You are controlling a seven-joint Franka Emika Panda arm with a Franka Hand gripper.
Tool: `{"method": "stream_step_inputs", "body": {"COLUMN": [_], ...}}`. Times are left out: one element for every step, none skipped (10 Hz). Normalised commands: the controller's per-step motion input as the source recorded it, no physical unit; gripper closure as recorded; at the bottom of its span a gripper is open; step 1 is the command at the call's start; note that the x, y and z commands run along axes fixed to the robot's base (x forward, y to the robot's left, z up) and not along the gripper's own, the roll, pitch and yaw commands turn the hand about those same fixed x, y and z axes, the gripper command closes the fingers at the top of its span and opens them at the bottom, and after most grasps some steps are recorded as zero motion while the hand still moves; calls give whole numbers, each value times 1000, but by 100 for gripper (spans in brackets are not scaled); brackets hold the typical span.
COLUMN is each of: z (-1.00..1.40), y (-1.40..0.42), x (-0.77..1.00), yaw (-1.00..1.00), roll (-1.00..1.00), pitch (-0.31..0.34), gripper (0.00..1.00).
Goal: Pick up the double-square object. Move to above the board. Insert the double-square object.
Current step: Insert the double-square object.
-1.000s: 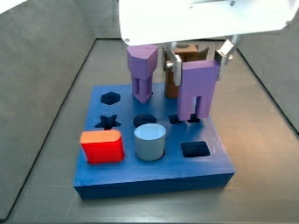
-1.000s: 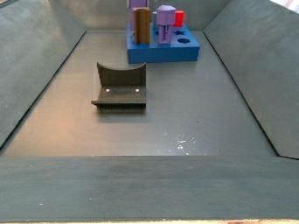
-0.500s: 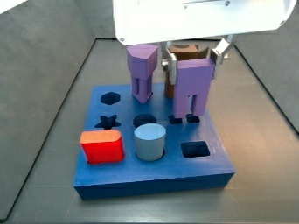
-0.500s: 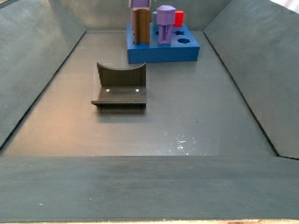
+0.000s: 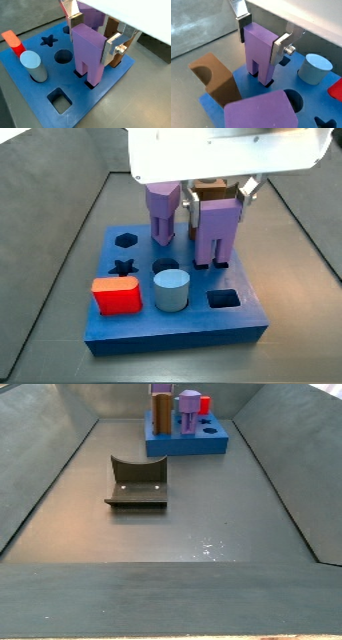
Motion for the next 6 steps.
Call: {"method": "stream_step_inputs", "body": {"z": [-163,-80,-26,-86,-137,-143], "y": [0,0,0,0,-17,-71], "x": [120,129,109,69,3,20], "yaw": [-14,0,0,0,-6,0], "roll": [23,0,0,-9,-160,-86], "pitch": [454,366,257,217,129,109], "gripper": [100,100,100,100,100,100]}}
